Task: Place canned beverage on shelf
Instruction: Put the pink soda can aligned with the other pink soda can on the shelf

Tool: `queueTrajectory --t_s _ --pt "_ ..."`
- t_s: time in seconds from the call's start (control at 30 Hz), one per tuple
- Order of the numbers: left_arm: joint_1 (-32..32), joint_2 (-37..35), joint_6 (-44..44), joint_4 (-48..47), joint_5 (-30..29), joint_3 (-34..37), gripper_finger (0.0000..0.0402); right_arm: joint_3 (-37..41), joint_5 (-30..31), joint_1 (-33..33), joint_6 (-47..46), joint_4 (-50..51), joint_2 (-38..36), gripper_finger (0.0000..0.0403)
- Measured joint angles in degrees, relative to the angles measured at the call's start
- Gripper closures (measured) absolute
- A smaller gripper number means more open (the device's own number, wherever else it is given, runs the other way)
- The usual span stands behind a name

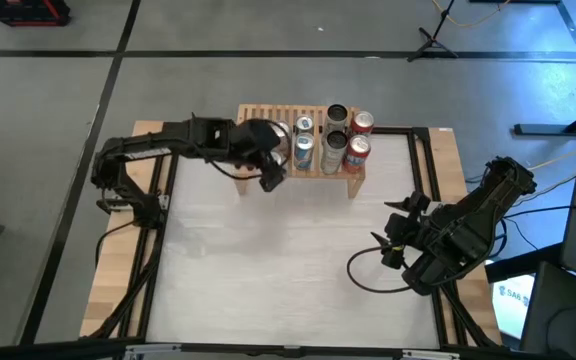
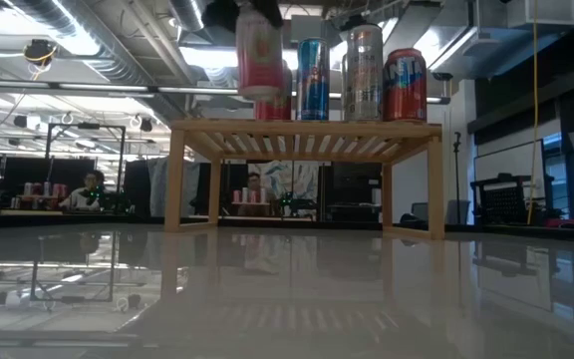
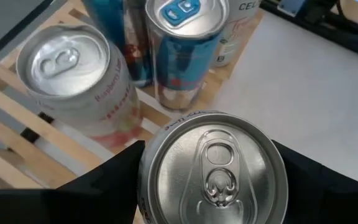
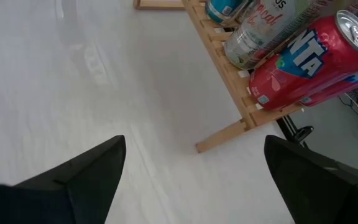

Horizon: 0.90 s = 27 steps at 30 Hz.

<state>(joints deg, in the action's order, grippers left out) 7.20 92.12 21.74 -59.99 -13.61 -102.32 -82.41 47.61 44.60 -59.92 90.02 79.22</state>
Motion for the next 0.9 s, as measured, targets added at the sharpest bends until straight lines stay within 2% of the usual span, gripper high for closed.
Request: queueTrajectory --t_s 0.27,0.53,0.9 --pt "6.41 1.27 -7.52 2.15 5.77 -0.07 0.0134 0.0 -0.2 0.0 -2.59 0.0 0.0 0.0031" --pt "9.08 3.3 -12.6 2.15 9.81 0.15 0.0134 0.0 -0.66 0.0 -3.04 0.01 0.0 0.0031" --pt "11.6 4.28 -14.85 3.34 11.05 0.15 0.0127 0.0 -0.61 0.0 -3.06 0.0 0.0 0.0031"
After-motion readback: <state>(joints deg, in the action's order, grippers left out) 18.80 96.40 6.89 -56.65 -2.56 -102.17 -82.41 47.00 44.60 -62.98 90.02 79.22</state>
